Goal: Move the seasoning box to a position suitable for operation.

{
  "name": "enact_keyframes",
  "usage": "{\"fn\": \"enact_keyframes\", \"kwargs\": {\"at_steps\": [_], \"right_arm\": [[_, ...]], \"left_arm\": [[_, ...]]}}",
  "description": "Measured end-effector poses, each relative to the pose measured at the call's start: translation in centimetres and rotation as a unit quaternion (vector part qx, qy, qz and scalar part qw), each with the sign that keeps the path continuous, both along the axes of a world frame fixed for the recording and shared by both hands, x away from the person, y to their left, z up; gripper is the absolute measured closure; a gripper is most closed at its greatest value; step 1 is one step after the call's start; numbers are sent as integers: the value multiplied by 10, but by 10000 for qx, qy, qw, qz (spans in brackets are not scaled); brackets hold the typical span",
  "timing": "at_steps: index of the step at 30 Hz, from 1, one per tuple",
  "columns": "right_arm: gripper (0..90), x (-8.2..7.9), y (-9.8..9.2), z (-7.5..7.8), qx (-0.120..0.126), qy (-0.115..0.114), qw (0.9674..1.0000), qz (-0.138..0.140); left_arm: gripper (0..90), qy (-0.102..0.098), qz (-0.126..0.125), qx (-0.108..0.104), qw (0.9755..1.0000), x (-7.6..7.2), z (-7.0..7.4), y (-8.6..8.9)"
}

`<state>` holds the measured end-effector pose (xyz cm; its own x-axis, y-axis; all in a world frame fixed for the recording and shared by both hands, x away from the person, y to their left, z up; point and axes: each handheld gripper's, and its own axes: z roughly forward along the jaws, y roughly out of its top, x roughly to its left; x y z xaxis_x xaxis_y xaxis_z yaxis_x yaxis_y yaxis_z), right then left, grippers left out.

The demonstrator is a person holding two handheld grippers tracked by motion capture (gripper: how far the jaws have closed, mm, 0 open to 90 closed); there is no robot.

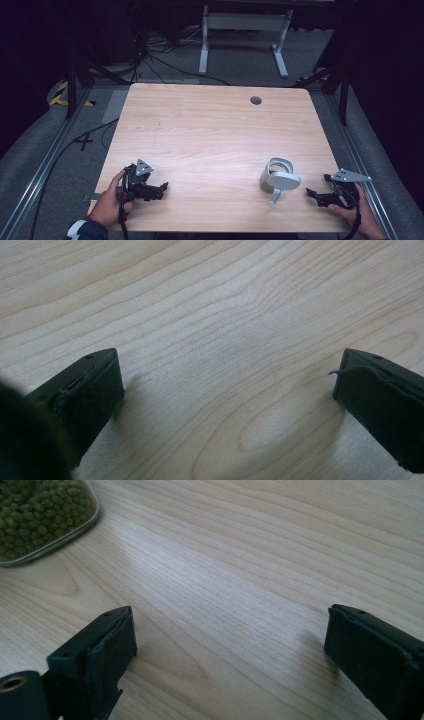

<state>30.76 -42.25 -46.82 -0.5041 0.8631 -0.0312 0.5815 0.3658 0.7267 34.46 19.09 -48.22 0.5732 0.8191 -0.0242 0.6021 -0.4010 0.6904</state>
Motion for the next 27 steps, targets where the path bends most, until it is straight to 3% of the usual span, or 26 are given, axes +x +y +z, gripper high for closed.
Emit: {"fn": "enact_keyframes", "kwargs": {"at_steps": [3, 6, 8, 11, 12, 16, 19, 27], "right_arm": [[122, -2, -1, 2, -29, 17, 10000, 74], [217, -3, 1, 4, -19, 37, 9999, 167], [304, -4, 2, 6, -20, 43, 9997, 260], [434, -6, 5, 8, -48, 67, 9993, 352], [434, -6, 5, 8, -48, 67, 9993, 352], [665, -11, 8, 11, -13, 156, 9988, 471], [777, -17, 12, 17, 36, 111, 9973, 723], [886, -30, 21, 35, 275, -183, 9936, 1082]], "left_arm": [[2, -11, -258, 116, 9996, 5, 2, -2], [3, 68, -242, 77, 9997, 4, 2, -2], [10, -71, -286, 60, 9995, 3, 1, -2], [20, -83, -259, 53, 9996, 2, 1, -1], [20, -83, -259, 53, 9996, 2, 1, -1], [20, -56, -316, 68, 9995, 2, 1, 0], [19, -62, -407, 50, 9991, 3, 0, 1], [18, -54, -408, 47, 9991, 3, 0, 1]]}}
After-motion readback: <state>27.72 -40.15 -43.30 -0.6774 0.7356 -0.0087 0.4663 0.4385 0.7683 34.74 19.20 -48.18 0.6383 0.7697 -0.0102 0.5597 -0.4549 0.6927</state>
